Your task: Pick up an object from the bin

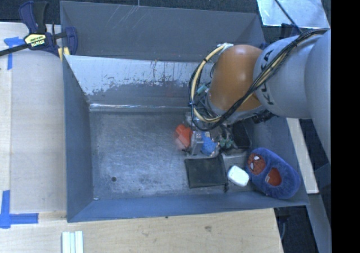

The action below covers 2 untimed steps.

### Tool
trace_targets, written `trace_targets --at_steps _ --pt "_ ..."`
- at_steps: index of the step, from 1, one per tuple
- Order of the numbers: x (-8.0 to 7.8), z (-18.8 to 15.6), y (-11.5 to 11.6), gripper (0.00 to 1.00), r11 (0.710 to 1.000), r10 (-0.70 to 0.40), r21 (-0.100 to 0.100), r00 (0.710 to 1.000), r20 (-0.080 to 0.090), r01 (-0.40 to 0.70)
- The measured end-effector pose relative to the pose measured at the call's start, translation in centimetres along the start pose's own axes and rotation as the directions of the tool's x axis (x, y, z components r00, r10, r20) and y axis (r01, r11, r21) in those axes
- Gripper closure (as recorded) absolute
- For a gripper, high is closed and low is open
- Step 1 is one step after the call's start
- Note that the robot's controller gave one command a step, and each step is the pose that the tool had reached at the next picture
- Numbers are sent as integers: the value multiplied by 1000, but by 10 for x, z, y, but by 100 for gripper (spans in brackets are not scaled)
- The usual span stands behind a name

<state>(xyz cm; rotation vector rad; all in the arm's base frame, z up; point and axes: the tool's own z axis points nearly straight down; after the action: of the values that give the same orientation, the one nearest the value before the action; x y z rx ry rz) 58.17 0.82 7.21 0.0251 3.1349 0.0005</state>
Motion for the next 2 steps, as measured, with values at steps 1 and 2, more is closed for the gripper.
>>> trace_targets --at_steps 1,2 --pt "16 -130 3 100 1000 -6 0 1000 5 6" --pt "31 -52 -14 100 995 100 2 995 -11 -100"
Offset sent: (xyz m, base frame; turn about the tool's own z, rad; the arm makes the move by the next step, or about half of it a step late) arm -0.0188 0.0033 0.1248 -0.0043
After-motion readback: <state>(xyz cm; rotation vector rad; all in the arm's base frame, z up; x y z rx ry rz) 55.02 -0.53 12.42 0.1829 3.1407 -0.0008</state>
